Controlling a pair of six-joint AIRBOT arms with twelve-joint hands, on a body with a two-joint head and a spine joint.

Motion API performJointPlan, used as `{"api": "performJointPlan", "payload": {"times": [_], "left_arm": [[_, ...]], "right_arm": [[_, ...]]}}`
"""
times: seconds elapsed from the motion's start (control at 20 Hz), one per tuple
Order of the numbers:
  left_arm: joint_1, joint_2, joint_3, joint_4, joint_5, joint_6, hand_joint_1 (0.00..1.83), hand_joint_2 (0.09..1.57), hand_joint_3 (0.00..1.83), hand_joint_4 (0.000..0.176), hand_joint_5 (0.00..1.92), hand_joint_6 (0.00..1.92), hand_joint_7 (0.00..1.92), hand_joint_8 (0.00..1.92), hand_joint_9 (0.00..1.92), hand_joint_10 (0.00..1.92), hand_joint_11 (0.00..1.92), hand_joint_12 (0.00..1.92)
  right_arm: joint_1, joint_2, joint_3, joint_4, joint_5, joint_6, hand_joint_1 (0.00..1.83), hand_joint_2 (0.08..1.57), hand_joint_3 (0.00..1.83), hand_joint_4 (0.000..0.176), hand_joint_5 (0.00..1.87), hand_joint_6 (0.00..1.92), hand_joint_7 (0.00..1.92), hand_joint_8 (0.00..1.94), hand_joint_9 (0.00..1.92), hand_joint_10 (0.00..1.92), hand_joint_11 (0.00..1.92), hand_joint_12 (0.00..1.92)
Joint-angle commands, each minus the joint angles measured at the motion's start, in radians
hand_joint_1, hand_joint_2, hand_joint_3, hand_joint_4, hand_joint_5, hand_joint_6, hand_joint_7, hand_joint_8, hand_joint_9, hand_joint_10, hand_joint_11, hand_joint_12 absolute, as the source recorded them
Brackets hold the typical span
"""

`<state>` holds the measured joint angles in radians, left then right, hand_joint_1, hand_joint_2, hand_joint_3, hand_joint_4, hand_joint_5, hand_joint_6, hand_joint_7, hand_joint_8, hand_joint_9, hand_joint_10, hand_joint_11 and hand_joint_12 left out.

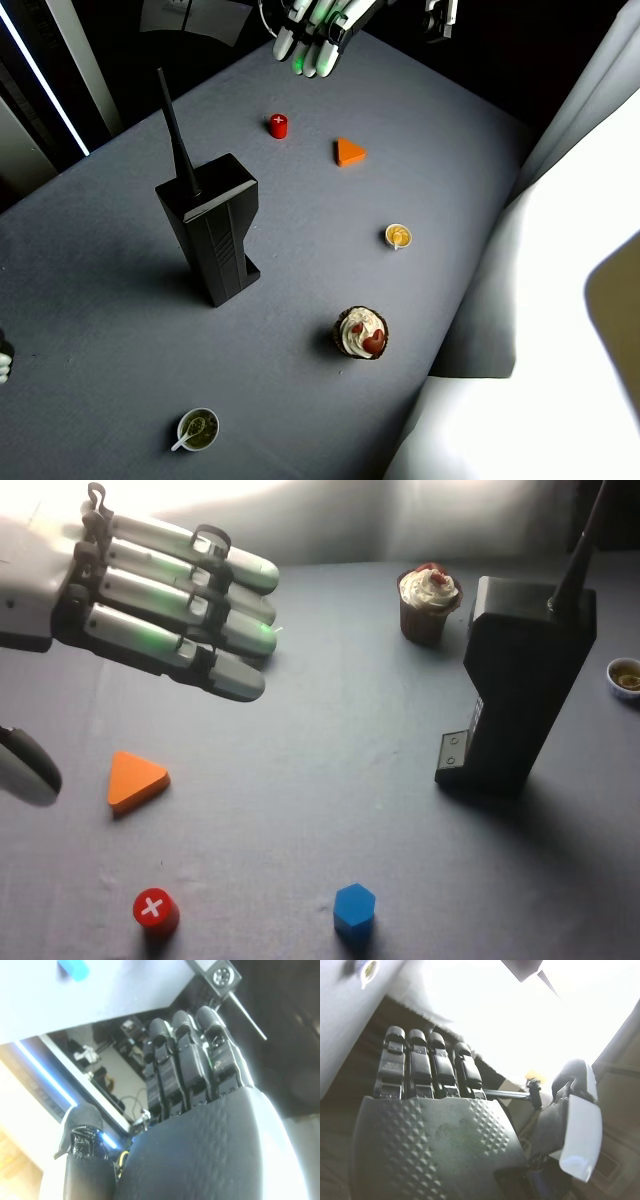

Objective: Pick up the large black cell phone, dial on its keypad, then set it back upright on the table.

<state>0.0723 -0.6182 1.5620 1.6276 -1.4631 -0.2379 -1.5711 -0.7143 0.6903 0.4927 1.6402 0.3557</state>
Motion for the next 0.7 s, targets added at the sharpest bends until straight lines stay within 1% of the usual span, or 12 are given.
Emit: {"api": "performJointPlan", "payload": {"times": [0.0, 0.05, 0.1, 0.2, 0.25, 0.3, 0.35, 0.4, 0.6, 0.65], "left_arm": [[-0.027, 0.014, 0.002, -0.104, -0.027, -0.004, 0.0, 1.11, 0.0, 0.029, 0.14, 0.0, 0.09, 0.0, 0.06, 0.0, 0.0, 0.14], [-0.026, 0.015, 0.002, -0.109, -0.026, -0.004, 0.0, 1.12, 0.0, 0.022, 0.12, 0.0, 0.07, 0.0, 0.05, 0.0, 0.0, 0.11], [-0.025, 0.015, 0.003, -0.117, -0.02, -0.006, 0.0, 1.12, 0.0, 0.016, 0.12, 0.0, 0.09, 0.0, 0.06, 0.0, 0.0, 0.13], [-0.024, 0.015, 0.005, -0.128, -0.017, -0.014, 0.0, 1.12, 0.0, 0.02, 0.12, 0.0, 0.1, 0.0, 0.06, 0.0, 0.0, 0.13], [-0.023, 0.015, 0.004, -0.132, -0.023, -0.014, 0.0, 1.13, 0.0, 0.023, 0.13, 0.0, 0.1, 0.01, 0.06, 0.0, 0.0, 0.13], [-0.021, 0.015, 0.004, -0.131, -0.026, -0.011, 0.0, 1.13, 0.0, 0.02, 0.12, 0.0, 0.11, 0.01, 0.06, 0.0, 0.0, 0.13], [-0.021, 0.016, 0.004, -0.131, -0.025, -0.011, 0.0, 1.13, 0.0, 0.02, 0.12, 0.0, 0.11, 0.0, 0.06, 0.0, 0.0, 0.15], [-0.021, 0.018, 0.003, -0.13, -0.021, -0.012, 0.0, 1.13, 0.0, 0.02, 0.13, 0.0, 0.11, 0.0, 0.07, 0.0, 0.0, 0.17], [-0.021, 0.021, -0.001, -0.116, 0.001, -0.006, 0.0, 1.13, 0.0, 0.029, 0.12, 0.0, 0.11, 0.0, 0.07, 0.0, 0.0, 0.17], [-0.022, 0.021, -0.005, -0.114, 0.003, -0.001, 0.0, 1.13, 0.0, 0.028, 0.12, 0.0, 0.12, 0.0, 0.07, 0.0, 0.0, 0.2]], "right_arm": [[0.001, 0.0, 0.007, 0.046, 0.124, 0.011, 0.01, 0.91, 0.02, 0.0, 0.0, 0.0, 0.0, 0.0, 0.0, 0.0, 0.0, 0.1], [0.005, -0.005, 0.009, 0.071, 0.124, 0.011, 0.02, 0.93, 0.01, 0.0, 0.0, 0.0, 0.0, 0.0, 0.0, 0.0, 0.0, 0.04], [0.012, -0.01, 0.014, 0.079, 0.124, 0.011, 0.01, 0.93, 0.01, 0.0, 0.0, 0.0, 0.0, 0.0, 0.0, 0.0, 0.02, 0.04], [0.047, -0.023, 0.025, 0.083, 0.124, 0.0, 0.0, 0.95, 0.01, 0.0, 0.0, 0.0, 0.0, 0.0, 0.0, 0.0, 0.02, 0.04], [0.085, -0.046, 0.043, 0.081, 0.124, -0.026, 0.03, 0.95, 0.01, 0.0, 0.0, 0.0, 0.0, 0.0, 0.0, 0.0, 0.0, 0.17], [0.124, -0.07, 0.066, 0.081, 0.124, -0.05, 0.07, 0.95, 0.0, 0.0, 0.0, 0.0, 0.0, 0.0, 0.0, 0.0, 0.0, 0.19], [0.162, -0.093, 0.092, 0.078, 0.121, -0.063, 0.06, 0.94, 0.0, 0.0, 0.0, 0.0, 0.0, 0.0, 0.01, 0.0, 0.0, 0.24], [0.192, -0.111, 0.116, 0.076, 0.103, -0.075, 0.06, 0.94, 0.0, 0.0, 0.0, 0.0, 0.0, 0.0, 0.01, 0.0, 0.0, 0.25], [0.29, -0.153, 0.175, 0.067, -0.009, -0.08, 0.22, 0.9, 0.0, 0.0, 0.0, 0.0, 0.0, 0.0, 0.01, 0.0, 0.0, 0.33], [0.32, -0.167, 0.185, 0.056, -0.029, -0.091, 0.27, 0.89, 0.0, 0.0, 0.0, 0.0, 0.0, 0.0, 0.02, 0.0, 0.0, 0.37]]}}
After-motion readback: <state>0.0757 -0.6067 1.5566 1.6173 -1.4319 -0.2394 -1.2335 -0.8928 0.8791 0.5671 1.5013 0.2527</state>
